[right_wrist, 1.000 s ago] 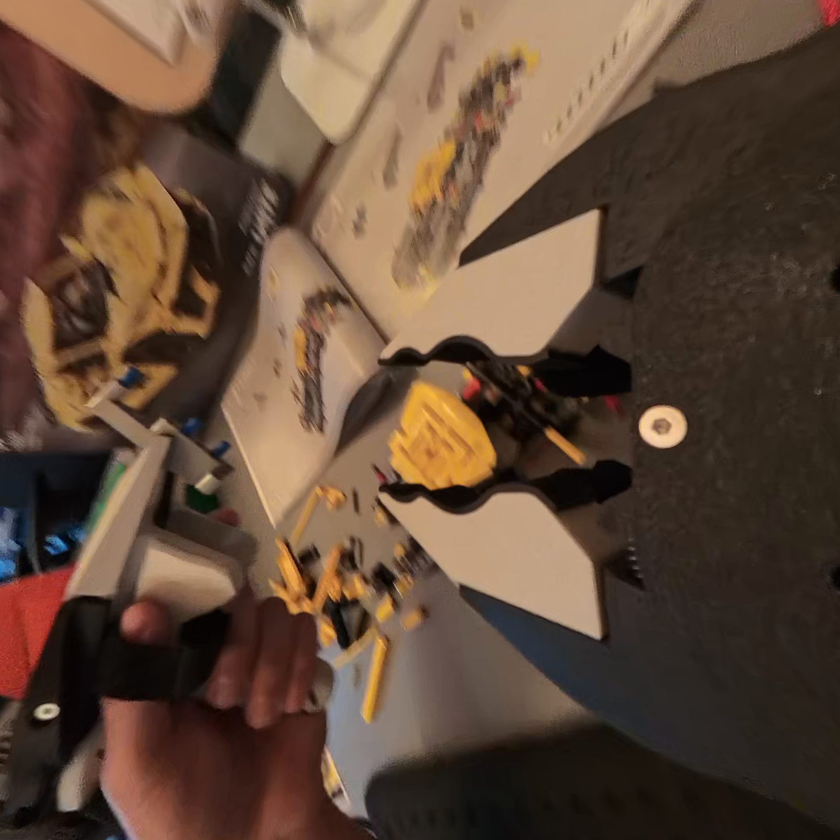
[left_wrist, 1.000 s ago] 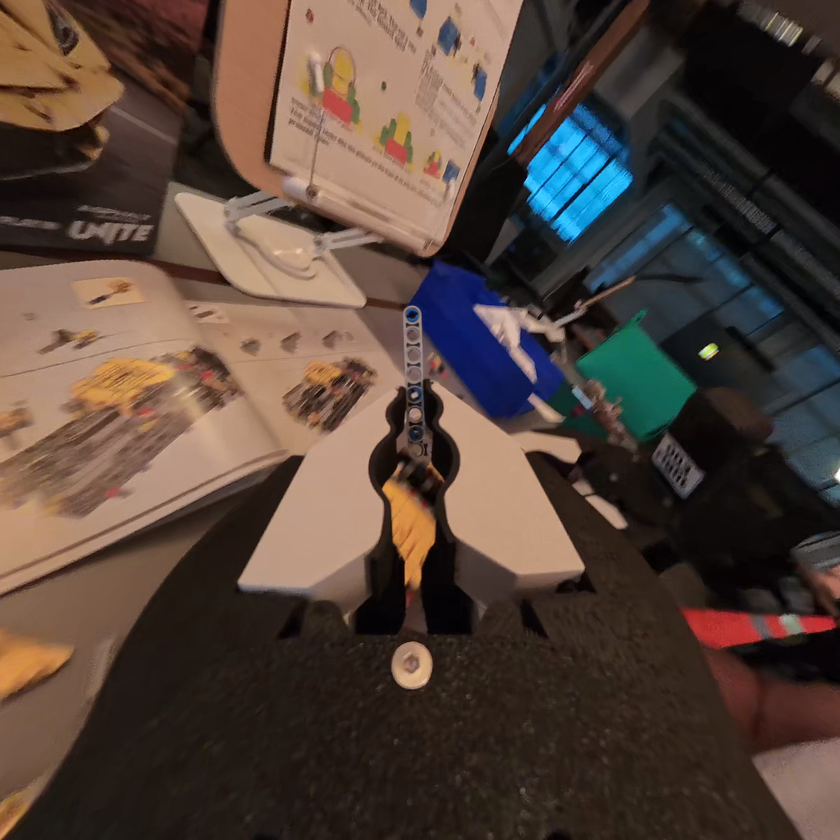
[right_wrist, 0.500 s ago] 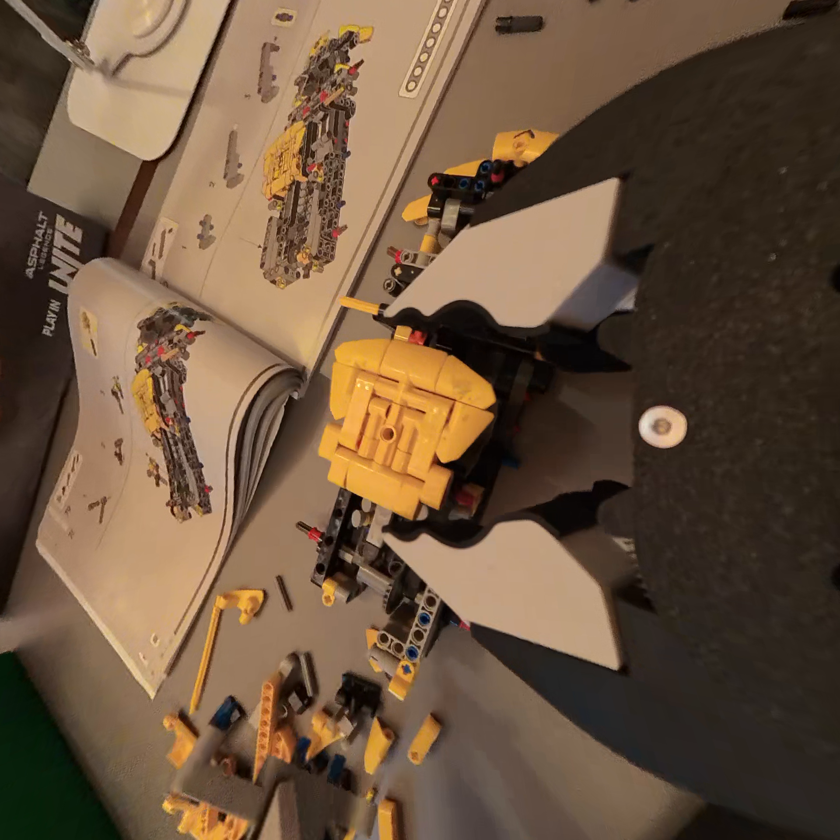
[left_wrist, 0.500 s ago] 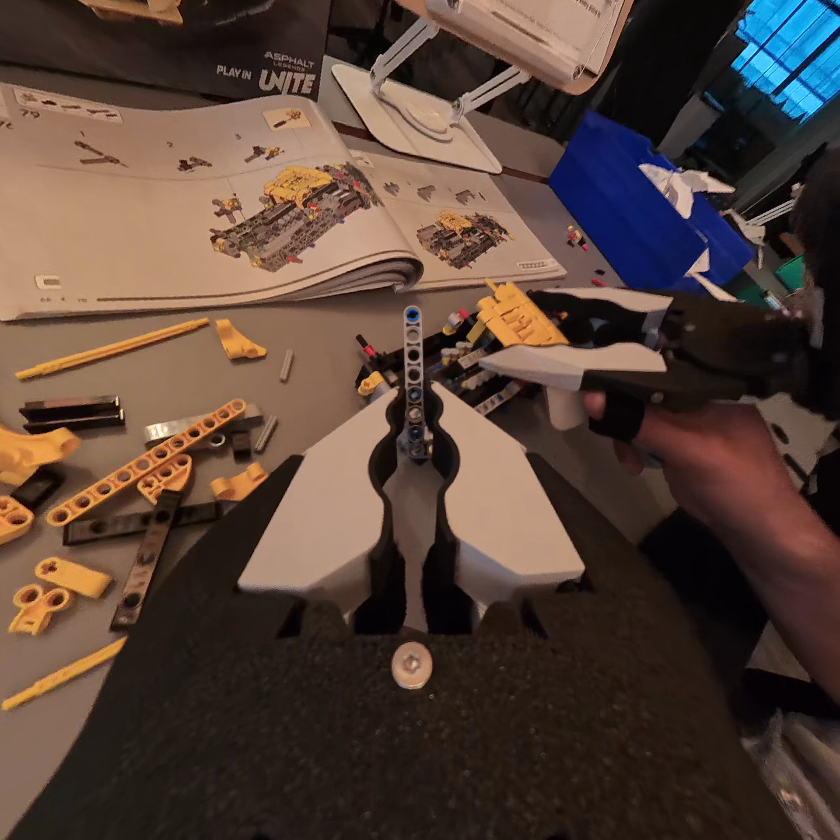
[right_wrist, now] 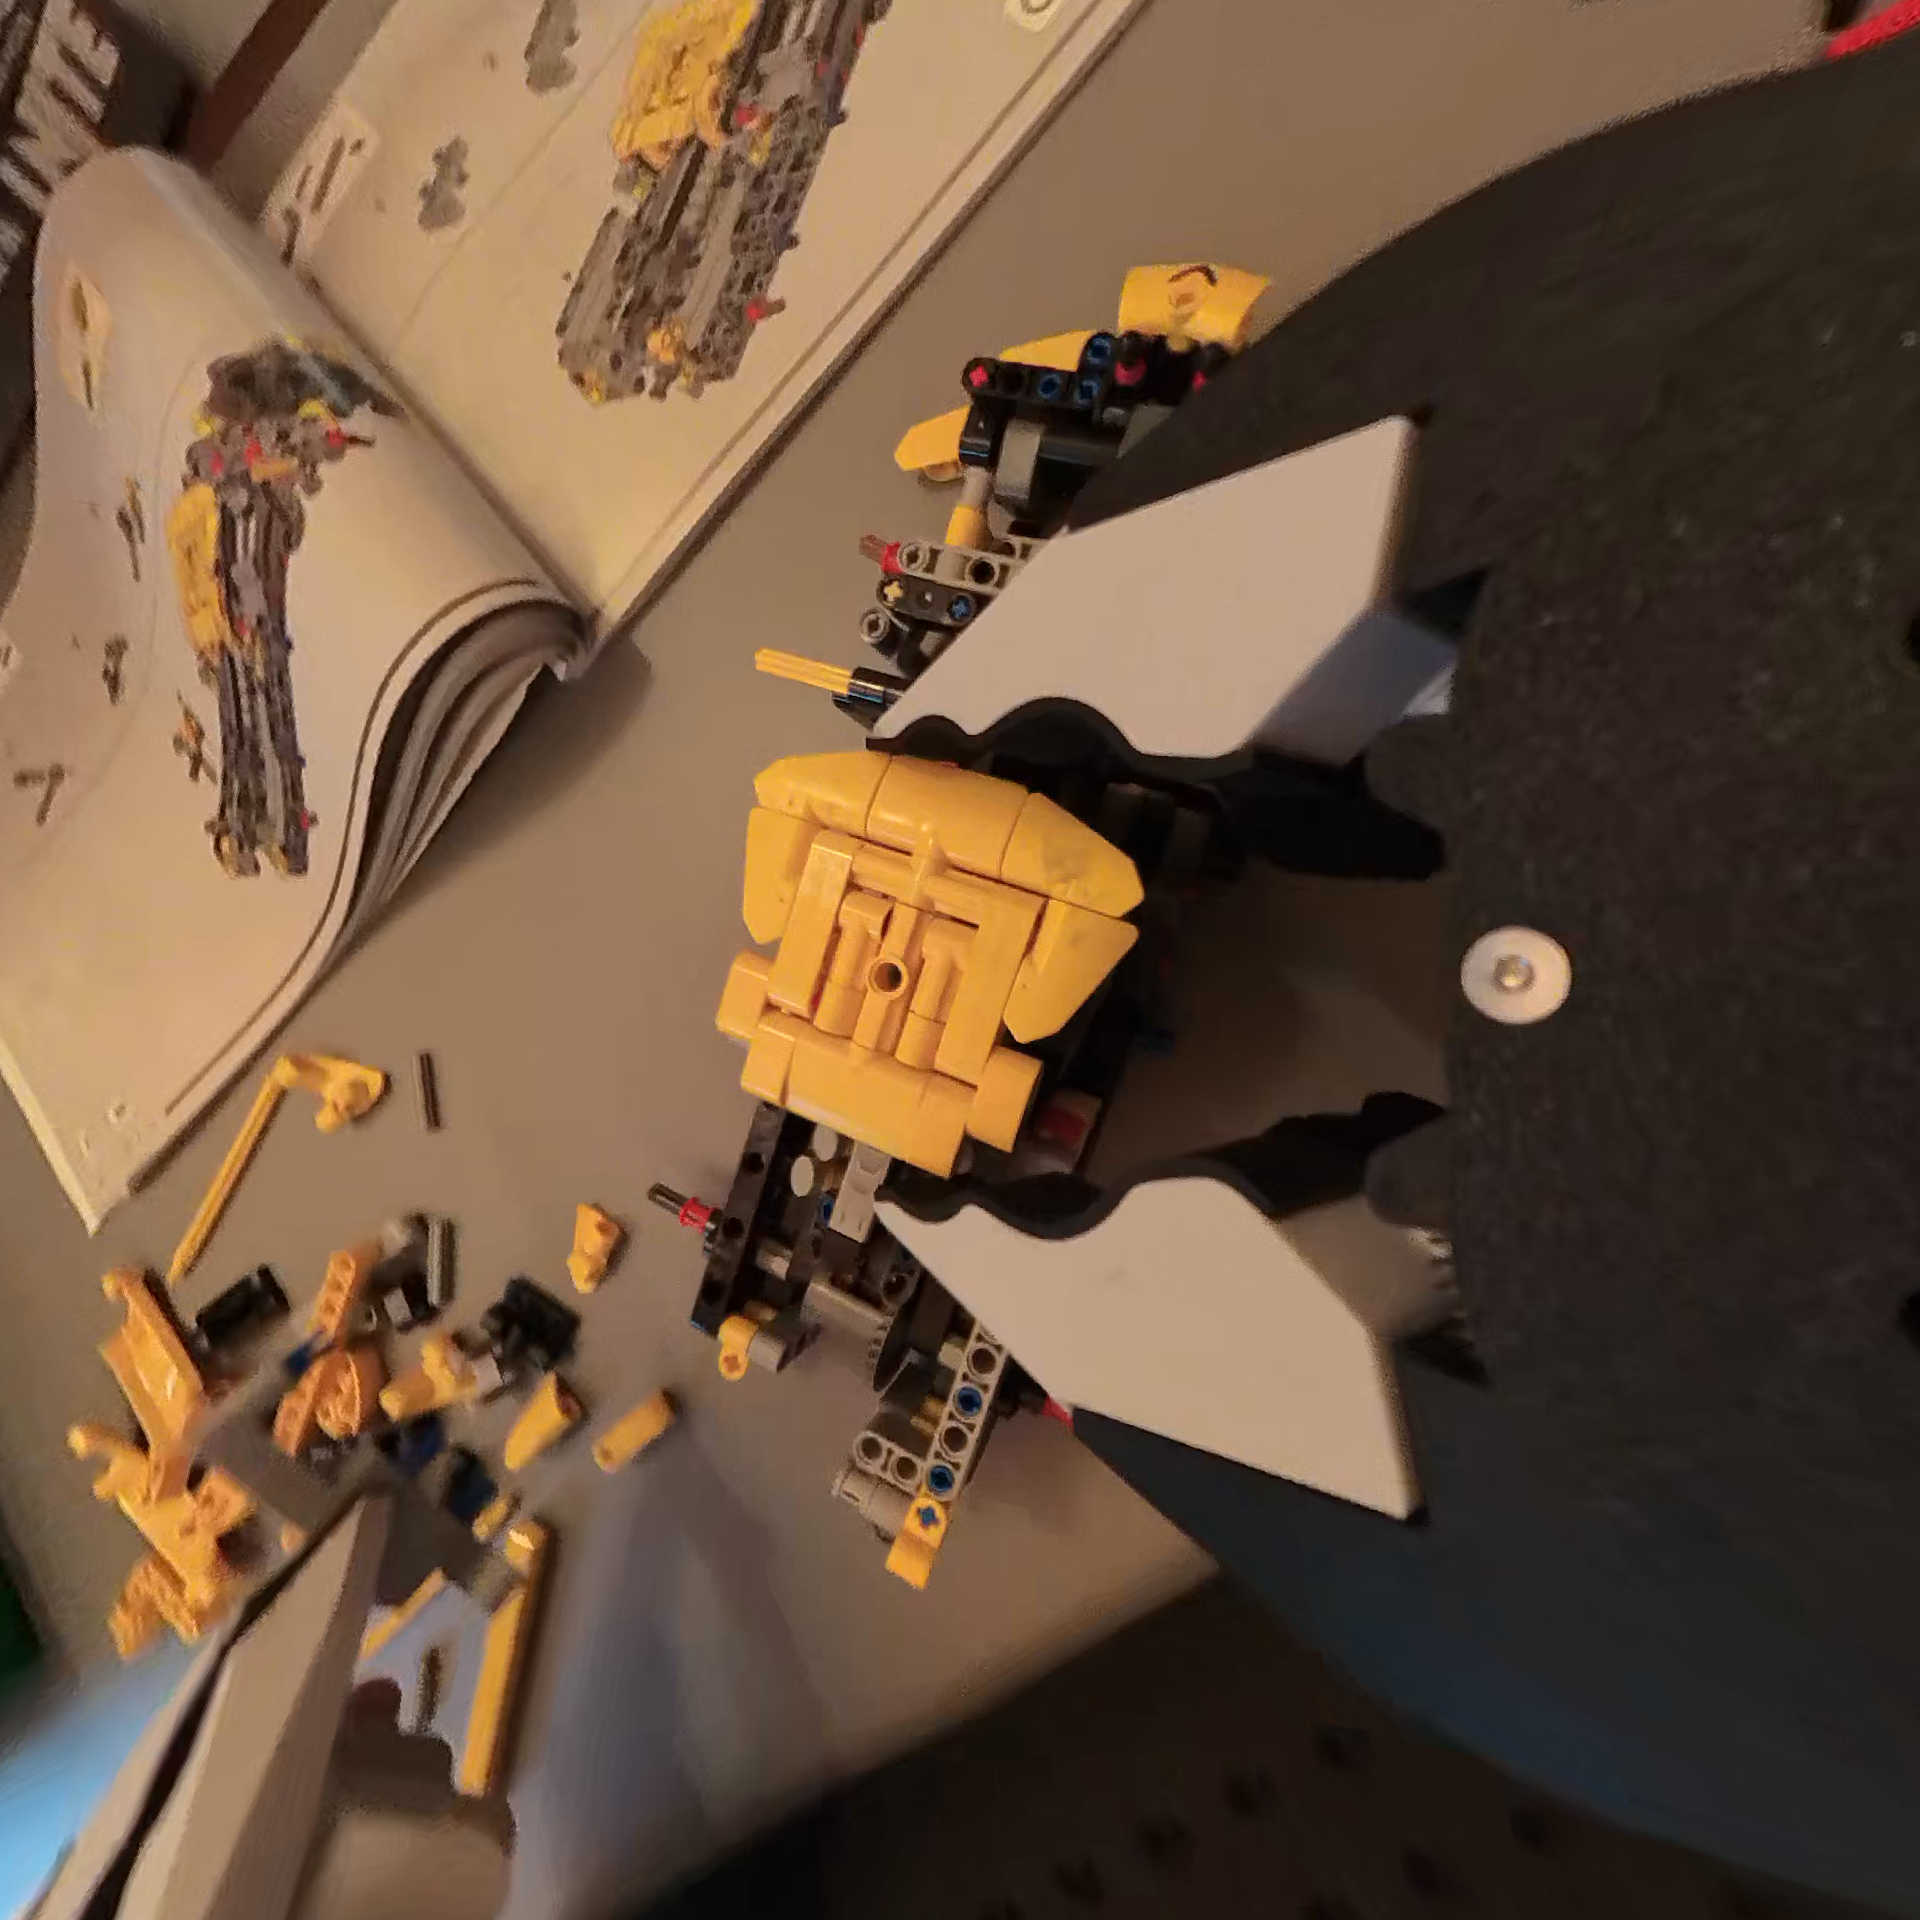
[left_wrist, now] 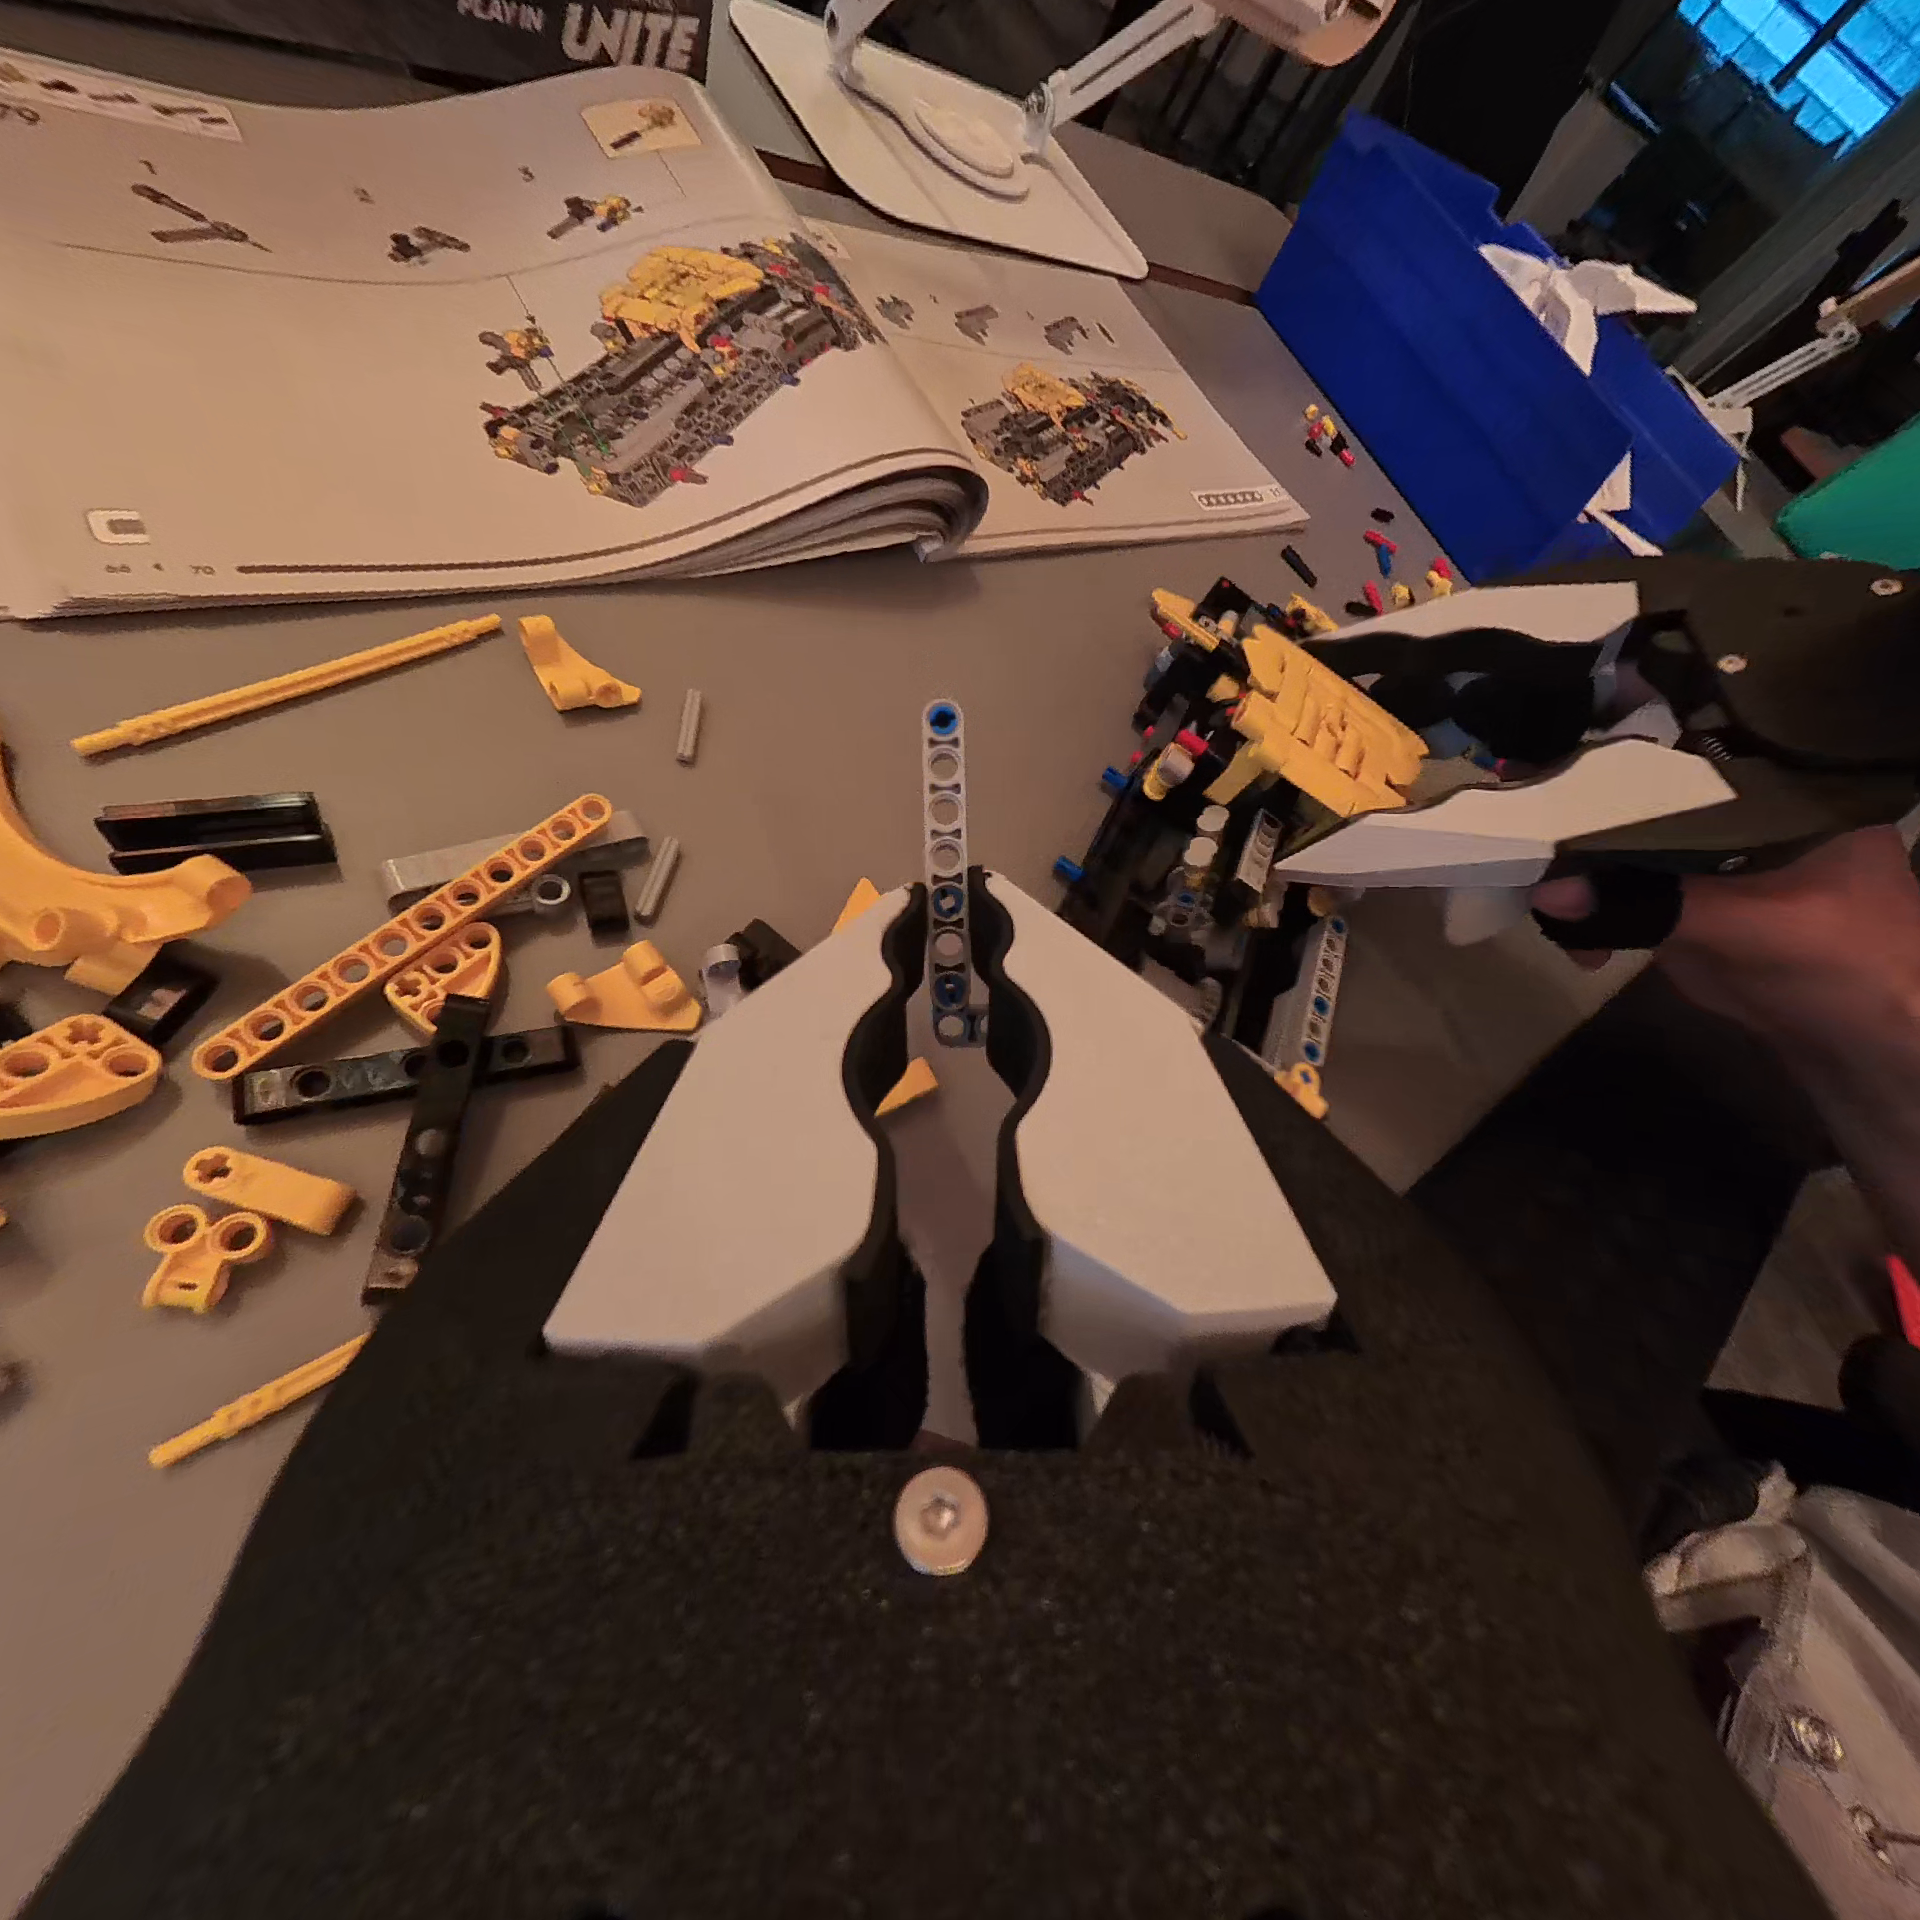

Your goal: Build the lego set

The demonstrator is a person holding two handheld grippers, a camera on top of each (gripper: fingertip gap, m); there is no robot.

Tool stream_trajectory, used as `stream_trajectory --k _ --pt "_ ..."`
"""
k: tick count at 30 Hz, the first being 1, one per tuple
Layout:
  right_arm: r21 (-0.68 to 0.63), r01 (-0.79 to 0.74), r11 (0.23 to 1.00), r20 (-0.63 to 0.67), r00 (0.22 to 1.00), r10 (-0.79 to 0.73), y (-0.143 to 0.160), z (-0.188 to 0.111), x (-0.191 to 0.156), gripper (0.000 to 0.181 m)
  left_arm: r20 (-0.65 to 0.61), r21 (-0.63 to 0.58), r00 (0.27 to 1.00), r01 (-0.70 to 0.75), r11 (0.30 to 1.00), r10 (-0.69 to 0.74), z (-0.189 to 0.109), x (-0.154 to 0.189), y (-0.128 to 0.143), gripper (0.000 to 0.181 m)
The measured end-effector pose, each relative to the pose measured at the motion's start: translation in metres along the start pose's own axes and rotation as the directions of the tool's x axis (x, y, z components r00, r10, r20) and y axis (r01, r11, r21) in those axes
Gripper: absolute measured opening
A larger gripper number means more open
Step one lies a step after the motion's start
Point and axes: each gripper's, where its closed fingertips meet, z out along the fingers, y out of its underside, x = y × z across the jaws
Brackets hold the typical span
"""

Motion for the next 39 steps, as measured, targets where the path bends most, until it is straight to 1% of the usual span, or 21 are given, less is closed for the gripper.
stream_trajectory --k 5,7,11,13,15,17,19,21,23,26,27,28,29,30,31,32,33,34,36,37,39 --pt "-0.002 0.166 0.986 0.161 0.973 -0.164 0.011 -0.013 -0.01 0.08 -0.002 -0.111 0.997 -0.077 0.991 0.077 0.012 0.006 0.012 0.007" --pt "-0.002 0.212 0.977 0.22 0.953 -0.207 0.016 -0.017 -0.007 0.08 -0.021 -0.2 0.99 -0.144 0.969 0.143 0.02 0.013 0.021 0.007" --pt "-0.005 0.284 0.959 0.273 0.923 -0.272 0.022 -0.025 0.001 0.08 -0.06 -0.398 0.963 -0.265 0.878 0.264 0.034 0.02 0.041 0.007" --pt "0.017 0.291 0.957 0.281 0.917 -0.284 0.024 -0.028 0.002 0.08 -0.055 -0.436 0.951 -0.296 0.85 0.304 0.038 0.021 0.045 0.007" --pt "0.076 0.262 0.962 0.248 0.93 -0.273 0.016 -0.036 0.003 0.084 -0.061 -0.466 0.942 -0.32 0.825 0.331 0.041 0.024 0.05 0.007" --pt "0.132 0.193 0.972 0.203 0.955 -0.217 0.006 -0.051 0.005 0.086 -0.065 -0.487 0.932 -0.342 0.803 0.358 0.044 0.028 0.055 0.007" --pt "0.151 0.108 0.983 0.143 0.981 -0.129 0.0 -0.069 0.01 0.082 -0.057 -0.497 0.921 -0.362 0.789 0.386 0.047 0.03 0.058 0.007" --pt "0.163 0.002 0.987 0.148 0.989 -0.027 0.0 -0.082 0.003 0.08 -0.057 -0.501 0.925 -0.352 0.79 0.376 0.049 0.033 0.059 0.008" --pt "0.137 -0.147 0.98 0.135 0.982 0.128 0.01 -0.087 0.0 0.073 -0.042 -0.503 0.929 -0.338 0.796 0.368 0.049 0.032 0.058 0.016" --pt "0.081 -0.34 0.937 0.134 0.935 0.327 0.03 -0.083 -0.009 0.07 -0.034 -0.485 0.918 -0.36 0.797 0.394 0.045 0.033 0.05 0.028" --pt "0.068 -0.368 0.927 0.131 0.925 0.357 0.036 -0.081 -0.014 0.07 -0.043 -0.47 0.913 -0.377 0.798 0.406 0.042 0.036 0.044 0.03" --pt "0.052 -0.382 0.923 0.096 0.922 0.376 0.043 -0.077 -0.015 0.067 -0.06 -0.446 0.908 -0.396 0.802 0.415 0.041 0.04 0.036 0.03" --pt "0.019 -0.398 0.917 0.049 0.917 0.397 0.053 -0.072 -0.015 0.065 -0.094 -0.419 0.903 -0.417 0.806 0.419 0.04 0.048 0.027 0.03" --pt "-0.009 -0.412 0.911 0.039 0.91 0.412 0.06 -0.067 -0.018 0.071 -0.16 -0.395 0.896 -0.444 0.805 0.415 0.04 0.06 0.02 0.029" --pt "-0.032 -0.44 0.897 0.027 0.897 0.441 0.065 -0.063 -0.02 0.075 -0.252 -0.378 0.881 -0.47 0.797 0.4 0.042 0.073 0.017 0.03" --pt "-0.038 -0.472 0.881 0.026 0.881 0.473 0.068 -0.061 -0.023 0.076 -0.348 -0.377 0.857 -0.499 0.781 0.38 0.045 0.084 0.017 0.029" --pt "-0.03 -0.5 0.865 0.052 0.864 0.501 0.067 -0.06 -0.03 0.075 -0.424 -0.387 0.826 -0.535 0.751 0.371 0.051 0.089 0.02 0.03" --pt "-0.022 -0.525 0.851 0.07 0.848 0.525 0.065 -0.06 -0.035 0.074 -0.475 -0.394 0.793 -0.579 0.714 0.381 0.06 0.087 0.022 0.03" --pt "-0.021 -0.519 0.854 0.054 0.853 0.519 0.065 -0.058 -0.041 0.069 -0.597 -0.345 0.69 -0.681 0.647 0.408 0.074 0.085 0.024 0.033" --pt "-0.024 -0.511 0.859 0.037 0.858 0.512 0.065 -0.056 -0.042 0.067 -0.644 -0.305 0.645 -0.709 0.636 0.41 0.08 0.084 0.019 0.035" --pt "-0.034 -0.51 0.859 0.019 0.859 0.511 0.065 -0.051 -0.044 0.065 -0.686 -0.205 0.565 -0.755 0.623 0.458 0.093 0.085 -0.005 0.036"
